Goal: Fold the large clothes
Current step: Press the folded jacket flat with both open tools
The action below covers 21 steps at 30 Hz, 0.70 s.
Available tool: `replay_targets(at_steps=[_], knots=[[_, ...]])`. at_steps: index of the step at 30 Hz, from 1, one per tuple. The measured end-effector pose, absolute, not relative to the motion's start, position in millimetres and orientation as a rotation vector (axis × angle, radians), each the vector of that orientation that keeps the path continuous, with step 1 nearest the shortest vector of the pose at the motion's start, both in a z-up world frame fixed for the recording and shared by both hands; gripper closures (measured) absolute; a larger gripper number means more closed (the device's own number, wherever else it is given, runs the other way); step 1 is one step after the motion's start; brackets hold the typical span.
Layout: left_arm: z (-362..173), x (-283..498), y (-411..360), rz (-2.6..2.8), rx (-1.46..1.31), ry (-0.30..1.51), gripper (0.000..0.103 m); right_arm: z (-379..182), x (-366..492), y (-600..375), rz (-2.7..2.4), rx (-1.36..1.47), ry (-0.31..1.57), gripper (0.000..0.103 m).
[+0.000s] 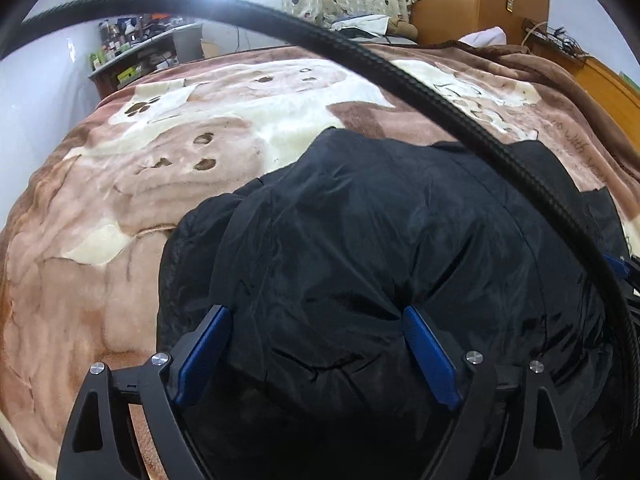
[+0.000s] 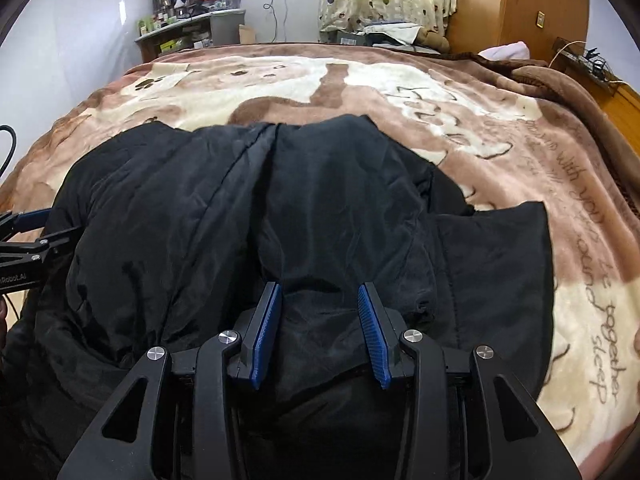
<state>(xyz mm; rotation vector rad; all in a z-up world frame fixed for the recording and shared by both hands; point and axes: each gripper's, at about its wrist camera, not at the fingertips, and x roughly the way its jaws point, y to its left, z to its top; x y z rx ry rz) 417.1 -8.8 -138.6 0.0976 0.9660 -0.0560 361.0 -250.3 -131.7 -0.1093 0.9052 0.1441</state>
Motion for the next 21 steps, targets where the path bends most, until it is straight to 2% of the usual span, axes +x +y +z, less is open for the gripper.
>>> replay_targets(at_steps=[8, 14, 16, 21], knots=[[-141, 418, -7, -0.033, 0.084, 0.977, 0.01, -130, 363, -246, 0.114, -0.132, 0.932, 0.062], [-134, 411, -6, -0.043, 0.088, 0.969, 0.01, -77, 325, -213, 0.228, -0.095, 0.764, 0.062], [-135, 410, -2, -0.046, 0.076, 0.97, 0.01, -80, 317, -196, 0.35, -0.064, 0.778, 0.054], [-139, 413, 2, -0.045, 0.063, 0.98, 0.009, -117, 318, -163, 0.391, -0.148, 0.877, 0.053]])
